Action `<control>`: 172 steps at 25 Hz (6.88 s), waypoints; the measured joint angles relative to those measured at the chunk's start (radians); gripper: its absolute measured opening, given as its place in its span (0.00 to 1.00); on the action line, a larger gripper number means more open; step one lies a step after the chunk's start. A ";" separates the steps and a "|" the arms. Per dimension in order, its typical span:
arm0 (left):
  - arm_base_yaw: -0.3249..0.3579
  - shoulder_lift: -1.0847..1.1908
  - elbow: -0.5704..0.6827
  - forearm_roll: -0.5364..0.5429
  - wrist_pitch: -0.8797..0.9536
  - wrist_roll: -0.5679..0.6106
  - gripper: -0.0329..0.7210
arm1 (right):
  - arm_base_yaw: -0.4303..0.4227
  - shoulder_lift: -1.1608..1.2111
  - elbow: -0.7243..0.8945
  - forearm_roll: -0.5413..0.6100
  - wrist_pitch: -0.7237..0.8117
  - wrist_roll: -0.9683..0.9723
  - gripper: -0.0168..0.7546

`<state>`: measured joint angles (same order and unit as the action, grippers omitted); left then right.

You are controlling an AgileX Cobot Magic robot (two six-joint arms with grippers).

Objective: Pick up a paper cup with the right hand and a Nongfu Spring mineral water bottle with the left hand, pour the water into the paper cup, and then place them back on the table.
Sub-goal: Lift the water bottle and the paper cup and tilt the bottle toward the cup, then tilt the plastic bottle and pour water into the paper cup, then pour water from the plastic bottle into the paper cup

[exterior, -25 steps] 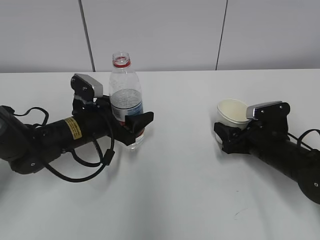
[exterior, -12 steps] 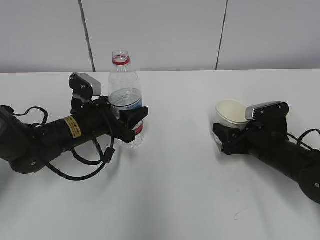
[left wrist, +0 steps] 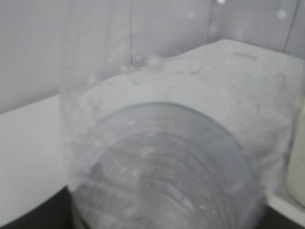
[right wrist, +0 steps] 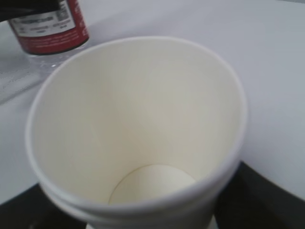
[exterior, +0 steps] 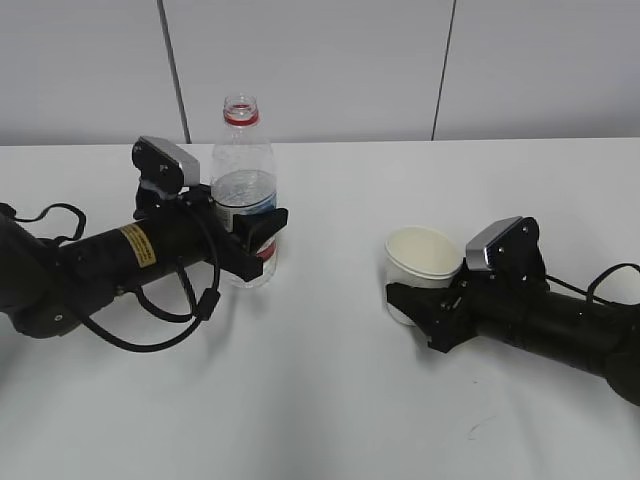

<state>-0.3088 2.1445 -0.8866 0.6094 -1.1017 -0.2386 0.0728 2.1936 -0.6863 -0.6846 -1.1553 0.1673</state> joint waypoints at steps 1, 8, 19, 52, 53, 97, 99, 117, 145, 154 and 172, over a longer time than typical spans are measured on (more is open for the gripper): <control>0.002 -0.017 0.000 -0.001 0.024 0.019 0.55 | 0.000 -0.004 0.000 -0.021 0.000 0.011 0.68; 0.003 -0.148 0.000 0.006 0.235 0.133 0.55 | 0.051 -0.082 0.000 -0.089 0.039 0.069 0.68; 0.003 -0.243 0.002 0.042 0.387 0.308 0.55 | 0.160 -0.117 -0.035 -0.111 0.088 0.194 0.68; -0.030 -0.270 0.003 -0.267 0.403 1.132 0.55 | 0.180 -0.117 -0.276 -0.360 0.258 0.467 0.67; -0.030 -0.270 0.003 -0.278 0.405 1.146 0.55 | 0.180 -0.117 -0.280 -0.371 0.258 0.478 0.67; -0.030 -0.270 0.003 -0.373 0.324 1.568 0.55 | 0.180 -0.111 -0.289 -0.483 0.258 0.554 0.68; -0.030 -0.270 0.003 -0.375 0.324 1.569 0.55 | 0.180 -0.111 -0.289 -0.483 0.258 0.554 0.67; -0.030 -0.270 0.003 -0.378 0.324 1.609 0.55 | 0.180 -0.111 -0.289 -0.484 0.260 0.554 0.67; -0.030 -0.270 0.003 -0.378 0.298 1.674 0.55 | 0.180 -0.111 -0.289 -0.485 0.262 0.554 0.67; -0.030 -0.270 0.003 -0.378 0.292 1.679 0.55 | 0.180 -0.109 -0.289 -0.485 0.264 0.554 0.67; -0.030 -0.270 0.003 -0.383 0.284 1.680 0.55 | 0.180 -0.109 -0.289 -0.487 0.265 0.556 0.67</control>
<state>-0.3384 1.8743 -0.8838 0.2268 -0.8175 1.4412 0.2529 2.0849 -0.9750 -1.1720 -0.8903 0.7237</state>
